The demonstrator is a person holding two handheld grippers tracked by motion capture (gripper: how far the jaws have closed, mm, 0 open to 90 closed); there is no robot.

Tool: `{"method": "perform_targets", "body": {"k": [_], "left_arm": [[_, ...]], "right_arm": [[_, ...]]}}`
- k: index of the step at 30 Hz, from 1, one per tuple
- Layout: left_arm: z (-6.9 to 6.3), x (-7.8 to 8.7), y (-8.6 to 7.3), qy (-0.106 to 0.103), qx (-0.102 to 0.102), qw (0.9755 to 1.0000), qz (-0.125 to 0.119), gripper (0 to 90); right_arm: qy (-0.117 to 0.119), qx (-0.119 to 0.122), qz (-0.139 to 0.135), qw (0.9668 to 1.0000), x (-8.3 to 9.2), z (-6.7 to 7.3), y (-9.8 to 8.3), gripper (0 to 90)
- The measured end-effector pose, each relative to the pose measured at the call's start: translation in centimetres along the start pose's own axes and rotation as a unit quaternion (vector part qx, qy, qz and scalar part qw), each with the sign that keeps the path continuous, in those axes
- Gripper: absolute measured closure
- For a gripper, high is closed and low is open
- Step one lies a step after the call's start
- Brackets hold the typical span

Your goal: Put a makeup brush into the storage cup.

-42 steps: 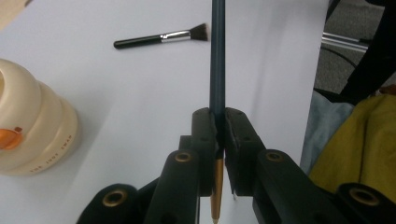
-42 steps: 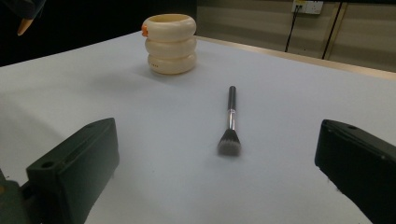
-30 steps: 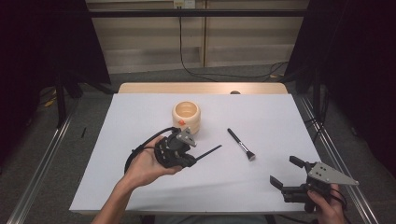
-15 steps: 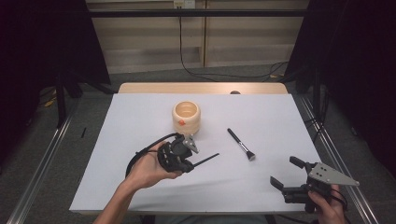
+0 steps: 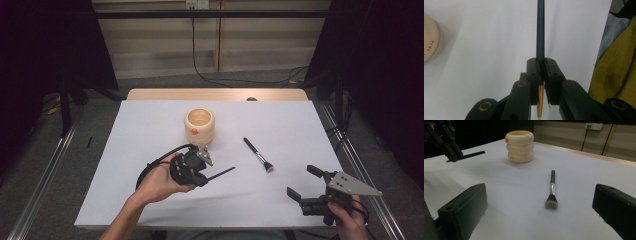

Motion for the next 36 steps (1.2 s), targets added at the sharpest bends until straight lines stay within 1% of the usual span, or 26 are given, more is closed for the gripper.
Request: {"method": "perform_targets", "body": {"k": [1,2,3,4,5,6,7,9,10,11,13,14,15,17,18,20,21,23,25,26,28,29,31,32,34,36], "left_arm": [[0.1,0.1,0.0,0.0,-0.002,1.0,-0.001,83.3],[0.1,0.2,0.0,-0.001,0.0,1.0,-0.004,83.3],[0.1,0.3,-0.1,0.0,0.0,1.0,-0.005,83.3],[0.1,0.4,-0.1,0.001,-0.002,1.0,-0.003,83.3],[0.1,0.4,-0.1,0.001,-0.002,1.0,-0.004,83.3],[0.1,0.4,-0.2,0.0,-0.003,1.0,-0.005,83.3],[0.1,0.4,-0.2,0.0,-0.003,1.0,-0.005,83.3],[0.0,0.3,-0.2,-0.001,0.0,1.0,-0.006,83.2],[0.0,0.3,-0.2,-0.003,0.001,1.0,-0.007,83.2],[-0.1,0.3,-0.4,-0.003,0.002,1.0,-0.009,83.1],[0.0,0.3,-0.4,-0.002,0.0,1.0,-0.008,83.1],[-0.1,0.4,-0.5,-0.001,0.004,1.0,-0.008,83.1],[-0.1,0.5,-0.6,0.0,0.003,1.0,-0.009,83.0],[-0.2,0.5,-0.7,-0.001,0.004,0.9999,-0.011,83.0],[-0.3,0.5,-0.7,-0.002,0.001,0.9999,-0.012,83.0],[-0.3,0.5,-0.7,-0.002,-0.001,0.9999,-0.011,83.0],[-0.3,0.5,-0.6,-0.003,-0.001,0.9999,-0.011,83.0],[-0.3,0.5,-0.6,-0.004,-0.001,0.9999,-0.011,83.0],[-0.3,0.5,-0.7,-0.005,-0.002,0.9999,-0.011,83.0],[-0.3,0.5,-0.7,-0.005,-0.002,0.9999,-0.009,83.0],[-0.2,0.5,-0.7,-0.001,0.002,1.0,-0.009,83.0],[-0.1,0.5,-0.8,-0.002,-0.001,1.0,-0.008,83.0],[-0.1,0.5,-0.8,-0.002,0.0,0.9999,-0.01,83.0],[-0.1,0.5,-0.8,-0.002,-0.001,1.0,-0.009,83.0],[-0.1,0.5,-0.8,-0.004,-0.001,1.0,-0.009,83.0],[-0.1,0.4,-0.8,-0.003,-0.001,1.0,-0.008,83.0]], "right_arm": [[0.0,0.0,0.0,1.0,0.0,0.0,0.0,0.0],[-0.003,0.001,-0.006,1.0,0.0,-0.1,0.6,0.0],[-0.003,0.001,-0.006,1.0,0.0,-0.1,0.6,0.0],[-0.004,0.002,-0.017,0.9998,0.0,-0.1,1.6,0.0],[-0.004,0.002,-0.017,0.9998,0.0,-0.1,1.6,0.0],[-0.001,0.003,-0.031,0.9995,-0.1,0.0,2.7,0.0],[-0.001,0.003,-0.031,0.9995,-0.1,0.0,2.7,0.0],[0.002,0.007,-0.048,0.9988,-0.4,0.1,4.2,0.0],[0.002,0.007,-0.048,0.9988,-0.4,0.1,4.2,0.0],[0.005,0.012,-0.053,0.9985,-0.7,0.3,4.8,0.0],[0.016,0.02,-0.048,0.9985,-0.8,0.6,5.3,0.0],[0.016,0.02,-0.048,0.9985,-0.8,0.6,5.3,0.0],[0.03,0.02,-0.045,0.9984,-0.8,0.6,5.8,0.0],[0.031,0.021,-0.046,0.9982,-0.8,0.5,6.1,0.0],[0.031,0.023,-0.048,0.9981,-0.9,0.4,6.5,0.0],[0.033,0.021,-0.048,0.9981,-0.9,0.4,6.6,0.0],[0.04,0.025,-0.042,0.998,-1.1,0.6,6.9,0.0],[0.044,0.029,-0.041,0.9978,-1.2,0.6,7.1,0.0],[0.045,0.028,-0.046,0.9976,-1.4,0.7,7.4,0.0],[0.043,0.033,-0.046,0.9975,-1.6,0.7,7.8,0.0],[0.044,0.031,-0.044,0.9975,-1.8,0.7,8.0,0.0],[0.051,0.031,-0.04,0.9974,-2.0,0.6,8.5,0.0],[0.051,0.033,-0.042,0.9973,-2.1,0.5,8.9,0.0],[0.052,0.034,-0.042,0.9972,-2.3,0.3,9.5,0.0],[0.053,0.036,-0.044,0.997,-2.4,0.2,9.8,0.0],[0.046,0.039,-0.048,0.997,-2.7,0.0,10.4,0.0]]}}
Point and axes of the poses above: each handheld gripper's, and its own axes: x roughly backward along the jaws, y roughly out of its top, z roughly to its left, the point moved 5 cm from there along -x, roughly forward along the jaws, and after that the axes turned 10 degrees about -x, right-handed, at the moved point
